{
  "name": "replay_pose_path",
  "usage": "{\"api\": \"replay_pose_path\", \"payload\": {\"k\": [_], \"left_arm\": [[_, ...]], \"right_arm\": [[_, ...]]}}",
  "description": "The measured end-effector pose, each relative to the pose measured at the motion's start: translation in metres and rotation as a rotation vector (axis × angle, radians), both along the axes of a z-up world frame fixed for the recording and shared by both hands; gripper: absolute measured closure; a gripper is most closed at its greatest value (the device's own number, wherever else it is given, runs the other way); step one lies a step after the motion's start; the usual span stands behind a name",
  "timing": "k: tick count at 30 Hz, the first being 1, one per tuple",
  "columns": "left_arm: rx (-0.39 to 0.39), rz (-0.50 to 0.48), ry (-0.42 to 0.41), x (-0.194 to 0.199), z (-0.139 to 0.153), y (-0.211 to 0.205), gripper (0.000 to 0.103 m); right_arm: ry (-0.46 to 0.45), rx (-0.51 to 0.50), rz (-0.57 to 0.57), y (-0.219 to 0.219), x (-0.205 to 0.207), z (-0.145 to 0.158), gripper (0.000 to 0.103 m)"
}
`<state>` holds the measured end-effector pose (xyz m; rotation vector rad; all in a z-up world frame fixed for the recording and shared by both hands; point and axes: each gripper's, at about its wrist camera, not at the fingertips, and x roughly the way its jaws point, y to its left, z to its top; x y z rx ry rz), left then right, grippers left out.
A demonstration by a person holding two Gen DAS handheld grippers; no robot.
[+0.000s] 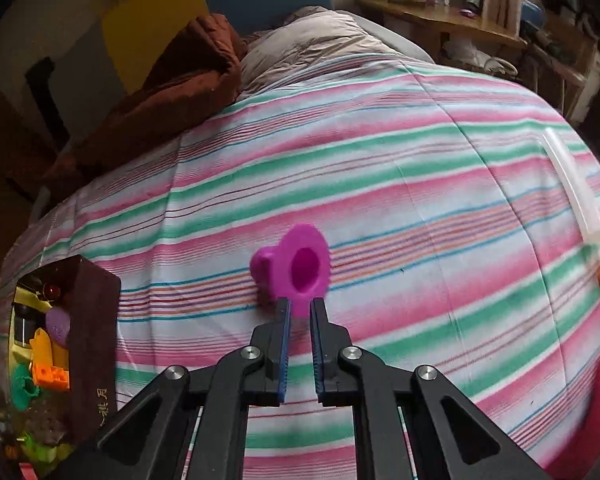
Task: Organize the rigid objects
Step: 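Grasp the magenta suction-cup piece with the right tool while left holds the red puzzle piece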
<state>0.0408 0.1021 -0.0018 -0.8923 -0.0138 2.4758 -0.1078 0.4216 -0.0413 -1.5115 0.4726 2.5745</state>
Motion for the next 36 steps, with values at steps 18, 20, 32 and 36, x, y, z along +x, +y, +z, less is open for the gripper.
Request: {"api": "replay_pose_path", "payload": {"k": [18,20,32,36], "left_arm": [[-0.017,0.103,-0.045,-0.021,-0.006,-0.023,0.056],[-0.015,0.109,-0.05,-0.024,-0.006,-0.024,0.056],[-0.054,0.088,-0.098,-0.041,-0.009,-0.014,0.056],[-0.092,0.065,-0.166,-0.056,-0.021,0.001,0.056]], "right_arm": [[0.007,-0.022,0.11,-0.04,-0.034,-0.027,0.046],[-0.002,0.002,0.135,-0.046,-0.036,-0.03,0.046],[0.095,-0.085,0.106,-0.031,-0.017,-0.001,0.046],[0.121,-0.12,0.075,-0.025,-0.014,0.005,0.046]]}}
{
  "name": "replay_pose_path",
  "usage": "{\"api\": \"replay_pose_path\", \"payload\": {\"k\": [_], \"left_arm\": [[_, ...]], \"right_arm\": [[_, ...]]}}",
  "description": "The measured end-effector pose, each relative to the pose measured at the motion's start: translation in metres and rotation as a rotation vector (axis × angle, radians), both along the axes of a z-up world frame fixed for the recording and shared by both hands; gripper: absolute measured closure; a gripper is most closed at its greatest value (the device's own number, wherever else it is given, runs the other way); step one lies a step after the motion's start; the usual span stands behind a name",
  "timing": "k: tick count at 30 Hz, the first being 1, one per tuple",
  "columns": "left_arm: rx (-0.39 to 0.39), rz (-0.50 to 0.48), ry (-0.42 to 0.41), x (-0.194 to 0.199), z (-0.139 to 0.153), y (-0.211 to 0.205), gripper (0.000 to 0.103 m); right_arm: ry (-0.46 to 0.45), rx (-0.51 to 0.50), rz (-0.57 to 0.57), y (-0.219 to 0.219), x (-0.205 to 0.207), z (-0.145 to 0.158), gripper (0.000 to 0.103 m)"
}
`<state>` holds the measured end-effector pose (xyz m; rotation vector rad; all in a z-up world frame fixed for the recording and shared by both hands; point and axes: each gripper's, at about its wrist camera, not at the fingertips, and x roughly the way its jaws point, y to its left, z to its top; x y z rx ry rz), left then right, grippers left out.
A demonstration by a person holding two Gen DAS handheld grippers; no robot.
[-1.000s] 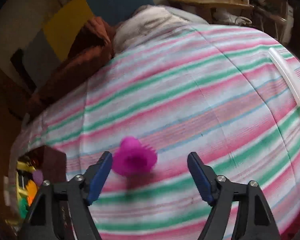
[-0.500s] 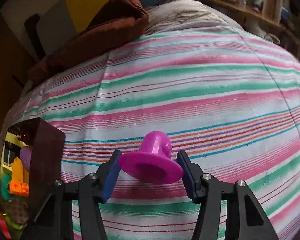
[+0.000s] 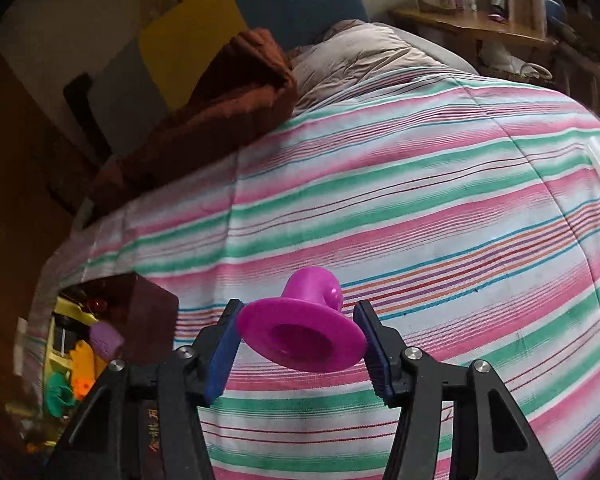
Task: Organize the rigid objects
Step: 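Lower the red puzzle piece into the gold tray and open the left tool, then carry the magenta suction-cup piece into the gold tray and open the right tool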
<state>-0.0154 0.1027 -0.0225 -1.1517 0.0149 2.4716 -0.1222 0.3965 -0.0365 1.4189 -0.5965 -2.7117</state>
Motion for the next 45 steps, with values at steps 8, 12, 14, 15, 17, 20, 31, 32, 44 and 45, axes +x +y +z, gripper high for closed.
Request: {"api": "replay_pose_path", "payload": {"k": [8,12,14,15,17,20,31,32,44,45], "left_arm": [[-0.044,0.02,-0.103,-0.01,-0.024,0.009,0.056],[-0.065,0.033,-0.13,-0.008,-0.029,0.005,0.055],[-0.06,0.039,-0.136,-0.006,-0.029,0.002,0.055],[-0.057,0.035,-0.135,-0.004,-0.028,0.002,0.055],[-0.062,0.026,-0.122,0.0,-0.023,0.002,0.053],[-0.051,0.027,-0.056,0.01,-0.008,-0.003,0.053],[0.06,0.229,0.123,0.043,0.037,-0.075,0.047],[0.055,0.249,0.121,0.044,0.036,-0.079,0.046],[-0.101,0.344,0.059,0.047,0.02,-0.097,0.046],[-0.105,0.349,0.055,0.047,0.019,-0.097,0.046]], "right_arm": [[0.012,-0.034,-0.022,0.004,0.001,0.003,0.046],[0.018,-0.028,-0.007,0.001,0.0,0.004,0.046],[0.019,-0.021,-0.006,0.001,0.001,0.004,0.046],[0.019,-0.023,-0.006,0.002,0.001,0.004,0.046],[0.019,-0.026,-0.01,0.003,0.001,0.003,0.046],[0.024,-0.029,-0.014,0.004,0.002,0.004,0.046],[0.08,-0.019,0.079,-0.019,0.007,0.013,0.046],[0.095,-0.011,0.104,-0.025,0.008,0.016,0.046],[0.181,0.032,0.314,-0.088,0.039,0.034,0.046],[0.18,0.034,0.323,-0.093,0.044,0.035,0.046]]}}
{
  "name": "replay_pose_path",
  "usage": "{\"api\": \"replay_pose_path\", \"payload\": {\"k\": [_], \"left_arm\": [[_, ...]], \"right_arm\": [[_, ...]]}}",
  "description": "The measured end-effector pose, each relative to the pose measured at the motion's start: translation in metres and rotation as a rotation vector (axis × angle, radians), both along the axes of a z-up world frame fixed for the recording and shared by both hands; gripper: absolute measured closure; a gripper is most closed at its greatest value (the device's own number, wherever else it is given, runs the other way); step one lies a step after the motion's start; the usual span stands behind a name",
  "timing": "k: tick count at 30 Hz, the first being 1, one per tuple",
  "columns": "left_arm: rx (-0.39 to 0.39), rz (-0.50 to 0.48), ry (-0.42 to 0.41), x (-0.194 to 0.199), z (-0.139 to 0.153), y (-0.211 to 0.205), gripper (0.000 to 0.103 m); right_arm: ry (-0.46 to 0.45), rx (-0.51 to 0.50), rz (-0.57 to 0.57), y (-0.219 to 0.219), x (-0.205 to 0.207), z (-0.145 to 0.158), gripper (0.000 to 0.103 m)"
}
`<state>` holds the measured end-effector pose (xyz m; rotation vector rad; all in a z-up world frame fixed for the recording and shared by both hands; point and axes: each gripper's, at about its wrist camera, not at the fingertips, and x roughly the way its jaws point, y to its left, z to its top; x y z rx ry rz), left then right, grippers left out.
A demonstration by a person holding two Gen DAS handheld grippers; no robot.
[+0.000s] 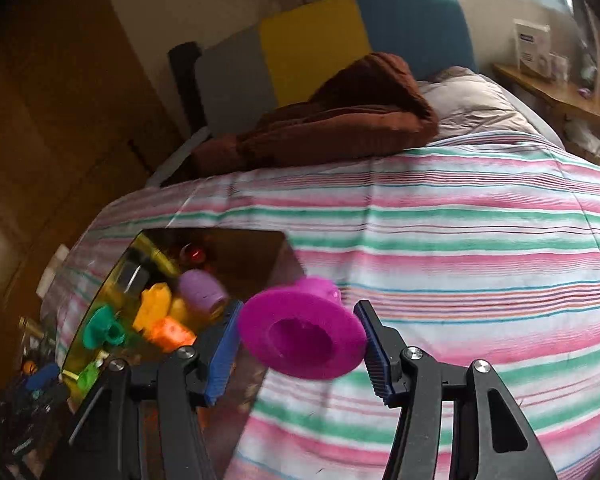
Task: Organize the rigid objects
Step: 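Carry the magenta suction-cup piece into the gold tray and open the right tool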
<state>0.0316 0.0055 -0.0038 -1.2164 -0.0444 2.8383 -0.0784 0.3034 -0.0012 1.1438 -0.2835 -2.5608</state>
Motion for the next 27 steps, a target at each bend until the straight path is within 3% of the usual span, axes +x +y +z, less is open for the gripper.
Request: {"api": "replay_pose_path", "payload": {"k": [7,10,15,17,19,27], "left_arm": [[-0.017,0.031,-0.025,0.002,-0.006,-0.009,0.046],[-0.005,0.039,-0.04,0.003,-0.008,-0.016,0.046],[0.004,0.051,-0.041,0.006,-0.01,-0.025,0.046],[0.006,0.052,-0.045,0.008,-0.012,-0.028,0.046],[0.015,0.051,-0.048,0.01,-0.014,-0.03,0.046],[0.027,0.022,-0.056,0.012,-0.017,-0.027,0.046]], "right_arm": [[-0.008,-0.002,0.035,-0.029,0.02,0.008,0.052],[-0.015,0.033,0.052,-0.047,0.023,0.011,0.059],[-0.018,0.051,0.014,-0.053,0.027,0.018,0.059],[-0.055,0.017,-0.014,-0.041,0.03,0.018,0.048],[-0.088,0.029,-0.061,-0.031,0.04,0.017,0.021],[-0.154,0.205,-0.094,-0.011,0.117,-0.01,0.021]]}}
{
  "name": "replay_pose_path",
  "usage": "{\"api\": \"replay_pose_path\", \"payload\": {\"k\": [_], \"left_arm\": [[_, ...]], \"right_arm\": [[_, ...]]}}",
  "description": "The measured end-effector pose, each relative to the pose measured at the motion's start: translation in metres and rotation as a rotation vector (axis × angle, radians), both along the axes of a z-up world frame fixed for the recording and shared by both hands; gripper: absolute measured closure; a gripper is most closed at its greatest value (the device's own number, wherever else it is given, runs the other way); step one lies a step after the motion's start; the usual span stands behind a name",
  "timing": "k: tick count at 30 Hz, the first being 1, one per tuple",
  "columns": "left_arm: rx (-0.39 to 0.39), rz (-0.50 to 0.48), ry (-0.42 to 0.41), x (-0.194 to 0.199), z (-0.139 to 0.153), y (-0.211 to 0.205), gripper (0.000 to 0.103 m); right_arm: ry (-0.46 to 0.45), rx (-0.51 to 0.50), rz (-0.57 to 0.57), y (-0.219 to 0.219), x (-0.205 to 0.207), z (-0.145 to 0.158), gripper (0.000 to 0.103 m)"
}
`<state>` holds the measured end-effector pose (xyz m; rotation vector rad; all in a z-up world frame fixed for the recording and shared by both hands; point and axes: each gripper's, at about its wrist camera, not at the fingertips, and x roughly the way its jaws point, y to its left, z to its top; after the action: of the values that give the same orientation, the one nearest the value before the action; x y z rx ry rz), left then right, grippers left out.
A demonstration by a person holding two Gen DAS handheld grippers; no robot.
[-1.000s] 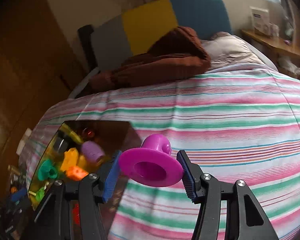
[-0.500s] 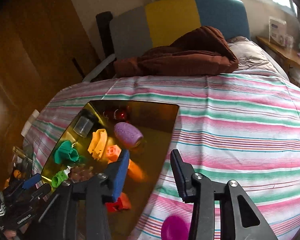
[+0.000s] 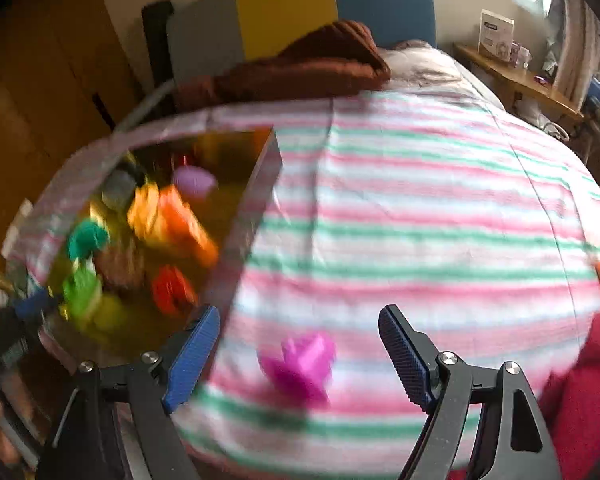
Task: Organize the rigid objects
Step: 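Carry the magenta suction-cup piece into the gold tray and open the right tool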
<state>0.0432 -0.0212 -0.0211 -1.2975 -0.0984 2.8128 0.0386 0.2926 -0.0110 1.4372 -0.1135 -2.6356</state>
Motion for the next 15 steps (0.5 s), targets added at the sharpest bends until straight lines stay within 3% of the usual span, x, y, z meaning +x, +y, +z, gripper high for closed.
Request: {"api": "replay_pose_path", "payload": {"k": [8,13,15], "left_arm": [[-0.007,-0.005,0.025,0.007,0.007,0.005,0.046],[-0.016,-0.007,0.046,0.013,0.013,0.005,0.046],[-0.013,-0.004,0.05,0.014,0.014,0.004,0.046]], "right_arm": [[-0.02,0.0,0.007,-0.01,0.013,-0.031,0.022],[-0.03,0.023,-0.007,-0.017,0.0,-0.048,0.046],[-0.034,0.036,-0.01,-0.018,-0.001,-0.053,0.047]]}}
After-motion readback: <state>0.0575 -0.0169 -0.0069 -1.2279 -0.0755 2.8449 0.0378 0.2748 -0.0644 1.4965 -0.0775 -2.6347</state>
